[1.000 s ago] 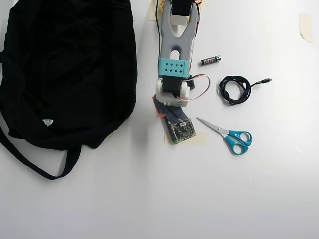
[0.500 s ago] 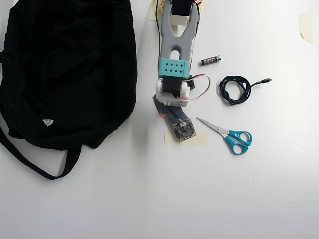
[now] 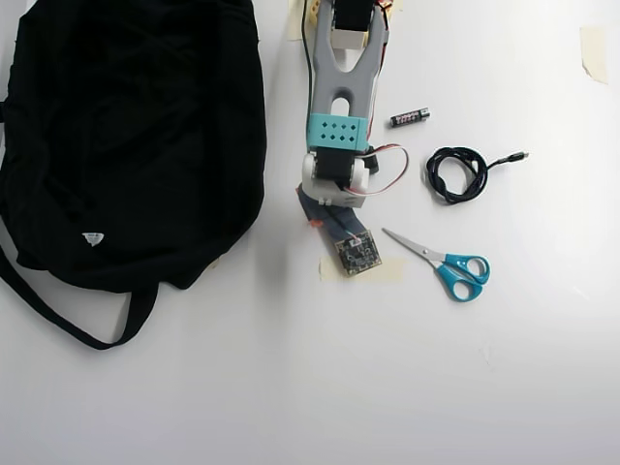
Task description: Put the green marker into the black bag
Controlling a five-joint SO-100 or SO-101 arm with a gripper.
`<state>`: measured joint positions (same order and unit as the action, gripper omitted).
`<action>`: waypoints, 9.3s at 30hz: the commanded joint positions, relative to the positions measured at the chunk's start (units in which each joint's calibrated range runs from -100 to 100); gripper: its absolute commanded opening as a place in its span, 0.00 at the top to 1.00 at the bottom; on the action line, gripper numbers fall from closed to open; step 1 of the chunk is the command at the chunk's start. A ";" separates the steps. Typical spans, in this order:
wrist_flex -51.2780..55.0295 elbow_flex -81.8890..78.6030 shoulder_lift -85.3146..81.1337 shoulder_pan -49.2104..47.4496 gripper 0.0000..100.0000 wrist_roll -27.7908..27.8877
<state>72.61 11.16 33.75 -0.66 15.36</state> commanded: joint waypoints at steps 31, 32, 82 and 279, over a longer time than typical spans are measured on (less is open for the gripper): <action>-0.25 2.04 -1.63 -0.16 0.98 0.32; -0.25 2.04 -1.63 -0.16 0.98 0.32; 4.31 6.54 -1.80 -0.46 0.98 0.32; 17.57 32.95 -8.77 -8.31 0.98 -14.84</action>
<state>90.90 45.44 30.76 -8.52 0.56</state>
